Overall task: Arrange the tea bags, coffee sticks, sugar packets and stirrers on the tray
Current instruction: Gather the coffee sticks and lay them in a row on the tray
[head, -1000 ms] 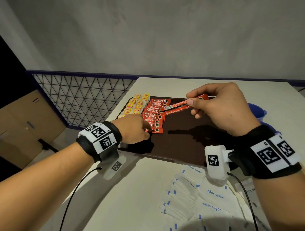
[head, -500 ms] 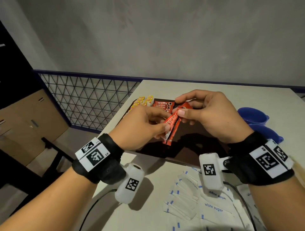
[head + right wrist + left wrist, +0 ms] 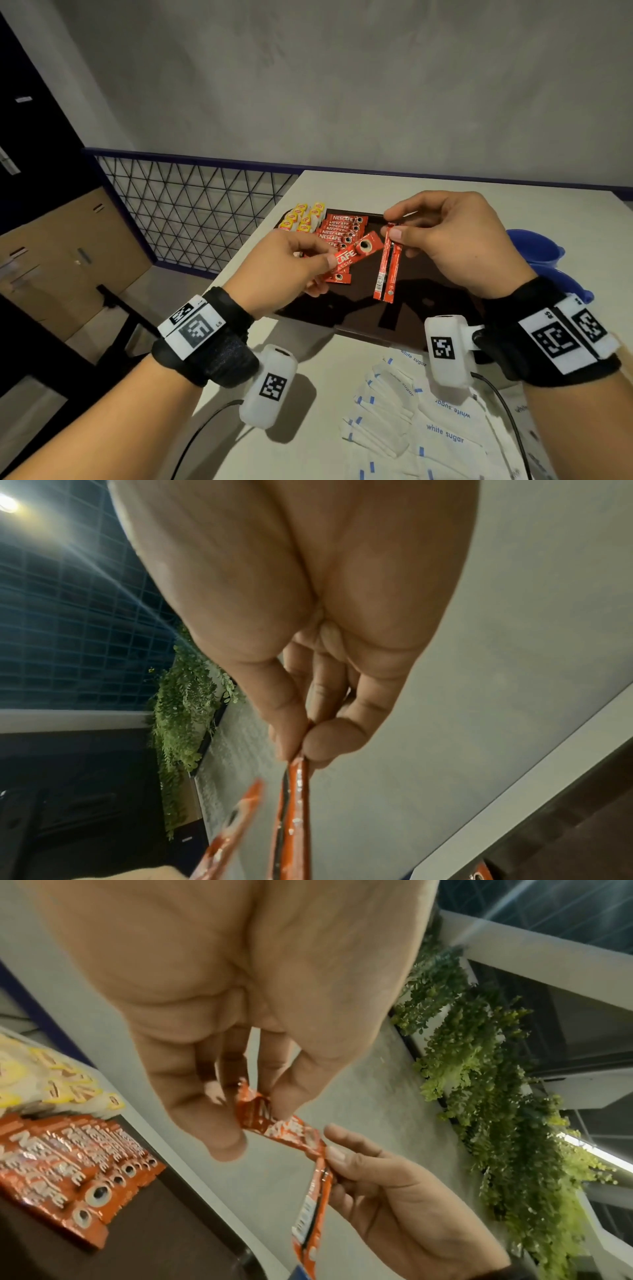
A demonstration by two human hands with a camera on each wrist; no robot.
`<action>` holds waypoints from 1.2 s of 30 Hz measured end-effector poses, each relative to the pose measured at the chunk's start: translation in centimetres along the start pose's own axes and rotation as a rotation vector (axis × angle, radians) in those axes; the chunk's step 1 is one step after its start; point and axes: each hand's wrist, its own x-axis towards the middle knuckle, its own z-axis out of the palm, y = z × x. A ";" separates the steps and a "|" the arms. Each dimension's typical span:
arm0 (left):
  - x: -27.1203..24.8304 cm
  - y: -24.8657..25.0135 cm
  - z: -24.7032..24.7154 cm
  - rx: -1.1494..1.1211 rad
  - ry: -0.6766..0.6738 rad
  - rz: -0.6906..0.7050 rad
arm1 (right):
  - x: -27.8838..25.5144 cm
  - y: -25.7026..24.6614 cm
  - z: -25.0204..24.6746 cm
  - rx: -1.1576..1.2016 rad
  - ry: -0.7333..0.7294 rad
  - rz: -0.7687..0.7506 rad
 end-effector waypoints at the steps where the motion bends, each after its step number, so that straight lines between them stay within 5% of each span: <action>1: 0.3 -0.2 -0.3 0.071 0.028 0.000 | 0.0 0.1 -0.1 -0.011 0.004 -0.004; 7: 3.4 -1.4 -2.3 0.689 -0.148 -0.064 | 0.2 0.3 -0.6 -0.019 0.024 -0.019; 15: 6.5 -2.1 -1.1 1.013 -0.317 -0.004 | 0.4 0.5 -1.0 -0.017 0.043 -0.033; 36: 6.4 -2.8 1.7 1.142 -0.399 0.066 | 0.4 0.6 -0.9 -0.014 0.043 -0.031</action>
